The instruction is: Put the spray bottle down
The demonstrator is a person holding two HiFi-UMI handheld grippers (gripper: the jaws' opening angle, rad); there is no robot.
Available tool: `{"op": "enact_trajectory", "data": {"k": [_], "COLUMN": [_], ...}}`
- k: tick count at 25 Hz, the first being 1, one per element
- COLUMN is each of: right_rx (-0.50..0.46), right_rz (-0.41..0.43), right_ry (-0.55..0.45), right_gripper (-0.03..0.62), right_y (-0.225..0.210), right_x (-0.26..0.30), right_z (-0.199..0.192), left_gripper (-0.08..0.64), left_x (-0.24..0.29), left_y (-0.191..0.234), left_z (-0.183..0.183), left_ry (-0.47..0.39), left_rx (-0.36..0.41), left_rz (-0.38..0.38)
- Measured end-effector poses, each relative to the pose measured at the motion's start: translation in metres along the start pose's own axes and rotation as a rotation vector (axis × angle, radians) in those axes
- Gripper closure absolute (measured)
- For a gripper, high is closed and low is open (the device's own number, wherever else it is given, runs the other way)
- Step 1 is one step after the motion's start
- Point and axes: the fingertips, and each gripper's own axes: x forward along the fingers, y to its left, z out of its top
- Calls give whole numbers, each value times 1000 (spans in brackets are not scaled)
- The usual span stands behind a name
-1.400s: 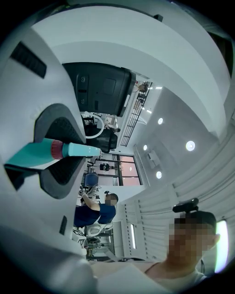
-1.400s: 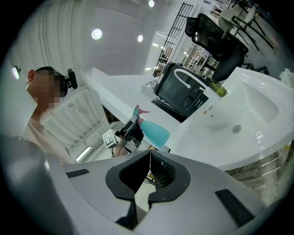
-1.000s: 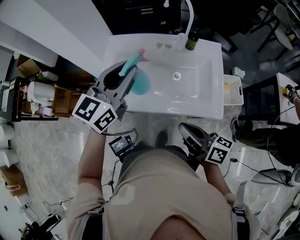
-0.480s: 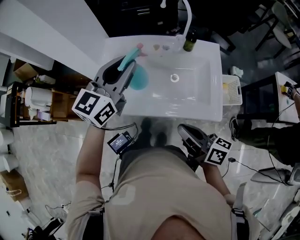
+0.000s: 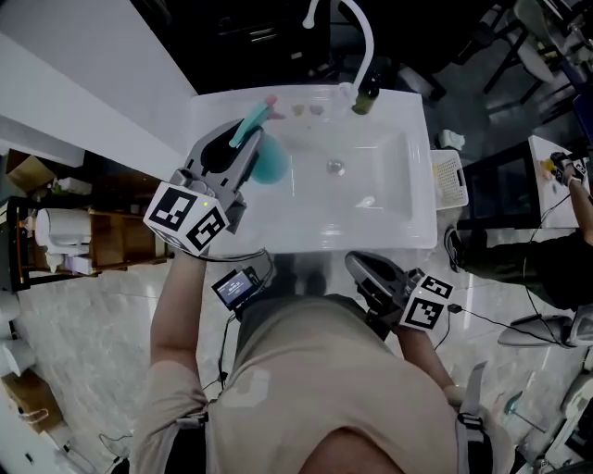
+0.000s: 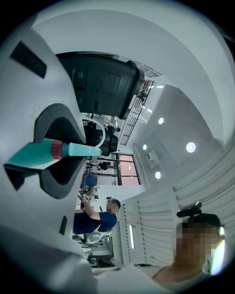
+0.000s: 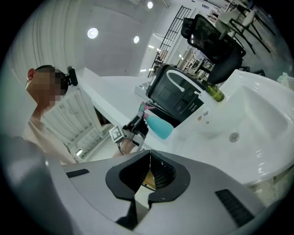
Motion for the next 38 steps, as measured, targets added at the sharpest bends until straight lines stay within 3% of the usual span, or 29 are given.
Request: {"op": "enact_trajectory", "data": {"k": [23, 38], "right_rx": [7, 15], "right_rz": [-169, -196], "right_ry": [-31, -26], "right_gripper": [571, 571], "right_y": [-15, -22], "right_x": [34, 50], "right_z": [17, 23], "left_gripper": [470, 471], "left_x": [67, 97], "left_y": [62, 93], "left_z": [-41, -58], "left_ry": [78, 92], "left_rx": [-12, -14], "left_rz": [-110, -96]}}
